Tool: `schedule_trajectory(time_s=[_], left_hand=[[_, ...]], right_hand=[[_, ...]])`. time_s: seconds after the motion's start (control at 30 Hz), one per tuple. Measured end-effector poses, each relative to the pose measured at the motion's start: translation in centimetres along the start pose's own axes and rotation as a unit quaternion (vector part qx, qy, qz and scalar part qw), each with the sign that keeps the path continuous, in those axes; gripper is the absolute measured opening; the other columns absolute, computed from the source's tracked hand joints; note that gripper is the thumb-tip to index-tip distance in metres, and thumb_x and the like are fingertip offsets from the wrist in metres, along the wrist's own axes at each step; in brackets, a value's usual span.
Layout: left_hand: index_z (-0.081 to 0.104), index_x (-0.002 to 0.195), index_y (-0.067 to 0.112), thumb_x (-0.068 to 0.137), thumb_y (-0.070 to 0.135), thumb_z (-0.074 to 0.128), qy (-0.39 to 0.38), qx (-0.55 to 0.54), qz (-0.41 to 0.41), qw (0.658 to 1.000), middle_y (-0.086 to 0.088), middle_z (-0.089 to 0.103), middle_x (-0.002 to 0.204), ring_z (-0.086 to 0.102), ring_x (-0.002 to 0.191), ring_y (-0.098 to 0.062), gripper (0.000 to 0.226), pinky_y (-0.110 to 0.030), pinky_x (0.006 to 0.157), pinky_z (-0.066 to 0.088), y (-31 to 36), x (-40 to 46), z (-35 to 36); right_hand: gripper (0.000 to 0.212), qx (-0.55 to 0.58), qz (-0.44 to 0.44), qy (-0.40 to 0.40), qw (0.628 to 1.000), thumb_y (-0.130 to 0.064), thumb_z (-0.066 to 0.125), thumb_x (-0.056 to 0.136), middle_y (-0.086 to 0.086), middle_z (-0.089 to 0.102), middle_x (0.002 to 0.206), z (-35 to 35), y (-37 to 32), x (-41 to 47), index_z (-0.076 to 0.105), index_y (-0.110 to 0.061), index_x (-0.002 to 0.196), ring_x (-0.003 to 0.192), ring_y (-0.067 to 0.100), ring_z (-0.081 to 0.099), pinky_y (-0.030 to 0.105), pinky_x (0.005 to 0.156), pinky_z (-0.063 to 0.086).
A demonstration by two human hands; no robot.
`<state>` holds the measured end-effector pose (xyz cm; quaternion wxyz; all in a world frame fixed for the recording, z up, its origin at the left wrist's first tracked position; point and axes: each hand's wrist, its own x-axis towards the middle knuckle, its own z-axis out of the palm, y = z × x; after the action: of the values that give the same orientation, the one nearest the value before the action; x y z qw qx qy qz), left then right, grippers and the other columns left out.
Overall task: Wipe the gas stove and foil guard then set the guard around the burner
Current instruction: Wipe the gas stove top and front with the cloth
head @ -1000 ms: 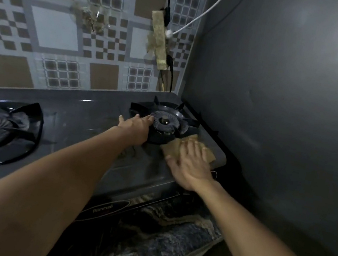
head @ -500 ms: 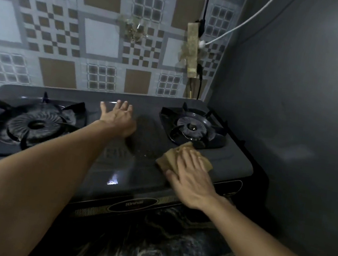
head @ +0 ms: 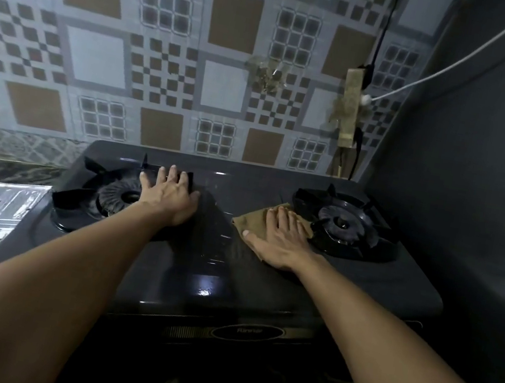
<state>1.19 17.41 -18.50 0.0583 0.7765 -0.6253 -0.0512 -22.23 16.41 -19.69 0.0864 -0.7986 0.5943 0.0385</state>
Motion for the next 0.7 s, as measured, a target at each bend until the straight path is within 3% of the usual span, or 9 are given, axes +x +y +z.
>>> schedule_trajectory(time_s=[0.3,0.53,0.7], left_hand=[[0.033,0.144,0.005,0.098,0.048,0.027,0.054,-0.078,-0.014,0.995,-0.018,0.042,0.147,0.033,0.14,-0.032,0.063,-0.055,0.116,0.016,-0.4,1.5,-0.3],[0.014,0.153,0.004,0.099,0.051,0.021,0.048,-0.085,-0.022,0.995,-0.011,0.008,0.163,0.001,0.15,-0.025,0.072,-0.051,0.12,0.0,-1.3,4.7,0.6],[0.009,0.154,0.005,0.099,0.05,0.017,0.048,-0.049,-0.041,0.997,-0.011,0.0,0.163,-0.008,0.15,-0.025,0.072,-0.054,0.119,-0.006,-1.5,4.9,0.7]], right_hand=[[0.096,-0.003,0.027,-0.024,0.999,-0.076,0.021,0.087,0.014,-0.015,0.16,-1.9,-0.4,7.4,-0.007,-0.014,0.154,0.148,0.031,-0.013,0.043,0.12,-0.006],[0.095,-0.025,0.012,-0.047,0.998,-0.08,0.015,0.084,0.011,-0.017,0.161,-3.4,-0.8,13.4,-0.009,-0.018,0.154,0.148,0.031,-0.016,0.045,0.119,-0.006],[0.086,-0.051,-0.026,-0.06,0.997,-0.072,0.012,0.09,0.011,-0.02,0.16,-3.6,-2.1,15.2,-0.012,-0.019,0.153,0.147,0.033,-0.018,0.048,0.119,-0.007]])
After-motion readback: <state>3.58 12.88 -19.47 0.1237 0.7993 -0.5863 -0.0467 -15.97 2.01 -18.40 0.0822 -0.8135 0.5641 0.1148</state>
